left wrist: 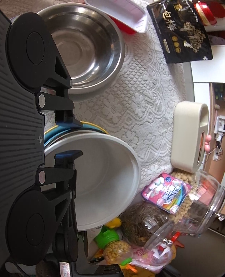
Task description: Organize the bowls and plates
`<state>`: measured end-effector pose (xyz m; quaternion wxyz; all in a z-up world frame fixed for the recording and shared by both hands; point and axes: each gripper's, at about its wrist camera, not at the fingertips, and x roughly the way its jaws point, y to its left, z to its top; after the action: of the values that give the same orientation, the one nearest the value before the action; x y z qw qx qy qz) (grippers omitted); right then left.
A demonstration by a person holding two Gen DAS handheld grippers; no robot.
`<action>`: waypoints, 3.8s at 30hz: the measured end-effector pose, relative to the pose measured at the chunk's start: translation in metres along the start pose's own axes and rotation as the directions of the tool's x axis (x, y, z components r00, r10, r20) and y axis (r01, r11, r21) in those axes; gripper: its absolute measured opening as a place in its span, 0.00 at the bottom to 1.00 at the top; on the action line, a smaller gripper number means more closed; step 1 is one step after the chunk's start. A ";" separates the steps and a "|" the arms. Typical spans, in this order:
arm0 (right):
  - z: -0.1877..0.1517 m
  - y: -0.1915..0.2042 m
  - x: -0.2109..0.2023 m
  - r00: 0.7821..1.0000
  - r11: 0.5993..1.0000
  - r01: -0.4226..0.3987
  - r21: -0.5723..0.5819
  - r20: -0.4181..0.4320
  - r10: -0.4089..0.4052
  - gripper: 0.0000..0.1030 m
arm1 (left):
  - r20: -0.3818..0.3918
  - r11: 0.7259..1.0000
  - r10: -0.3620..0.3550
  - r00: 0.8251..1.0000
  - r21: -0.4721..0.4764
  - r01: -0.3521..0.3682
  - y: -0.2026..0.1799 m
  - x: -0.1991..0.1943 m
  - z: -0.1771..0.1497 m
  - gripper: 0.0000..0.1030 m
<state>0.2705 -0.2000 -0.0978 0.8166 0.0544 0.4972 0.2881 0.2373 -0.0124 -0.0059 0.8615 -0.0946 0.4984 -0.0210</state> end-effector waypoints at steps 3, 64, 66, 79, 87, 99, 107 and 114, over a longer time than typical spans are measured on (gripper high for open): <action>0.002 -0.005 0.002 0.999 0.999 -0.027 0.037 -0.022 0.027 0.57 | -0.018 1.000 0.012 1.000 0.019 -0.012 -0.006 0.000 0.003 0.37; 0.002 -0.016 0.007 0.995 0.989 -0.074 0.131 -0.057 0.082 0.52 | -0.101 0.995 -0.098 0.990 0.007 0.099 0.001 0.031 0.016 0.80; 0.004 -0.020 0.007 0.993 0.984 -0.092 0.154 -0.063 0.102 0.50 | -0.122 0.992 -0.123 0.985 -0.025 0.120 0.004 0.038 0.017 0.79; 0.007 -0.033 0.007 0.986 0.971 -0.120 0.205 -0.086 0.140 0.48 | -0.179 0.977 -0.202 0.963 -0.108 0.185 0.012 0.047 0.019 0.73; 0.008 -0.045 0.008 0.977 0.952 -0.156 0.262 -0.099 0.188 0.48 | -0.178 0.981 -0.189 0.966 -0.074 0.178 0.007 0.049 0.020 0.73; 0.010 -0.036 0.005 0.984 0.967 -0.149 0.208 -0.061 0.165 0.48 | -0.184 0.982 -0.168 0.968 -0.112 0.149 0.012 0.054 0.018 0.73; 0.009 -0.036 0.007 0.987 0.971 -0.131 0.201 -0.063 0.147 0.49 | -0.178 0.987 -0.150 0.972 -0.085 0.137 0.005 0.052 0.019 0.73; 0.007 -0.037 0.005 0.987 0.972 -0.138 0.189 -0.059 0.152 0.49 | -0.181 0.985 -0.154 0.971 -0.102 0.138 0.009 0.054 0.020 0.73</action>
<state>0.2932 -0.2265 -0.1117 0.7661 0.1554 0.5460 0.3015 0.2807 -0.0081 -0.0439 0.8015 -0.1666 0.5699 -0.0712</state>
